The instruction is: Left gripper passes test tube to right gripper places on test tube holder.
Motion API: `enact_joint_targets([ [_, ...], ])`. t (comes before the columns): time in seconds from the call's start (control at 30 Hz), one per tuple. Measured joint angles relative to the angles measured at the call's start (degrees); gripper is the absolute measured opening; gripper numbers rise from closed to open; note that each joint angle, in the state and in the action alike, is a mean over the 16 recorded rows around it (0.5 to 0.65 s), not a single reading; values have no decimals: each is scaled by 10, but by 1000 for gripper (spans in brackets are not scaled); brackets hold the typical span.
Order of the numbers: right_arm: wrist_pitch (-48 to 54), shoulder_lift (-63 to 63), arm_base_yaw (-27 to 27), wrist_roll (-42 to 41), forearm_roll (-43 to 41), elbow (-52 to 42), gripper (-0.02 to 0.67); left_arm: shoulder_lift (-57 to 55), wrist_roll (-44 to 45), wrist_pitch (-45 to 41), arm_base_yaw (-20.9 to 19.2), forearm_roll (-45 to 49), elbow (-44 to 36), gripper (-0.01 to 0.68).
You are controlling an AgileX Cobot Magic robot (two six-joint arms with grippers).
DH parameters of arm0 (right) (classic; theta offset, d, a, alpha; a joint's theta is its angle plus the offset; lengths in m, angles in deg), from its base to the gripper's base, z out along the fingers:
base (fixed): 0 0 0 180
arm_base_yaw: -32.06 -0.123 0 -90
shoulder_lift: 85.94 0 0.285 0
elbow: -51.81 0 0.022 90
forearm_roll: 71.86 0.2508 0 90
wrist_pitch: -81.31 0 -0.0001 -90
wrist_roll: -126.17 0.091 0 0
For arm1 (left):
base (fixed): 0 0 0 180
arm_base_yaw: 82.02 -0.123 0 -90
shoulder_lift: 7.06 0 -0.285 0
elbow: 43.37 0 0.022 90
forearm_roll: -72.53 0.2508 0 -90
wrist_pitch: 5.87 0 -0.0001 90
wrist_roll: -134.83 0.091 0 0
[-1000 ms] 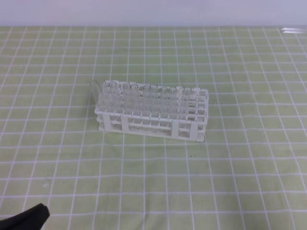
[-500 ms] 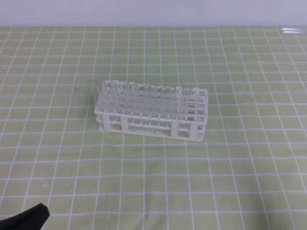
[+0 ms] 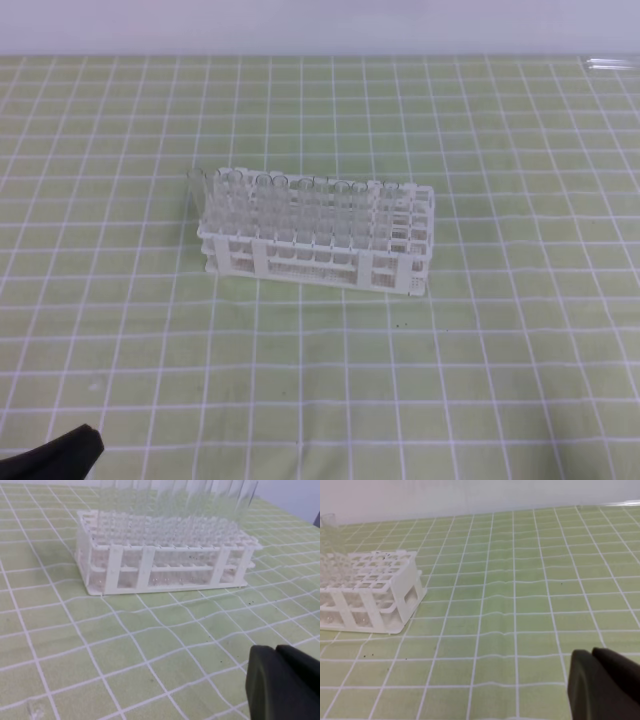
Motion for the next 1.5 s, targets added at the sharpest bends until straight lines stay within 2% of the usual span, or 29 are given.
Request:
enact_joint_targets([
  [0.33, 0, 0, 0, 0, 1, 0, -16, 1, 0, 3, -2, 10, 2, -2],
  [0.5, 0, 0, 0, 0, 1, 0, -16, 7, -1, 19, -23, 30, 3, -2],
  [0.67, 0, 0, 0, -1, 1, 0, -16, 12, -15, 57, -84, 50, 4, -2],
  [0.93, -1, 0, 0, -1, 1, 0, -16, 38, -43, 129, -223, 65, 6, -2],
  [1.07, -1, -1, 0, -1, 1, 0, -16, 61, -58, 147, -278, 66, 7, -2],
  [1.27, -1, -1, 0, -1, 1, 0, -16, 95, -69, 142, -311, 67, 7, -2],
  [1.5, -2, -1, 0, -1, 1, 0, -16, 110, -76, 119, -316, 57, 7, -2],
])
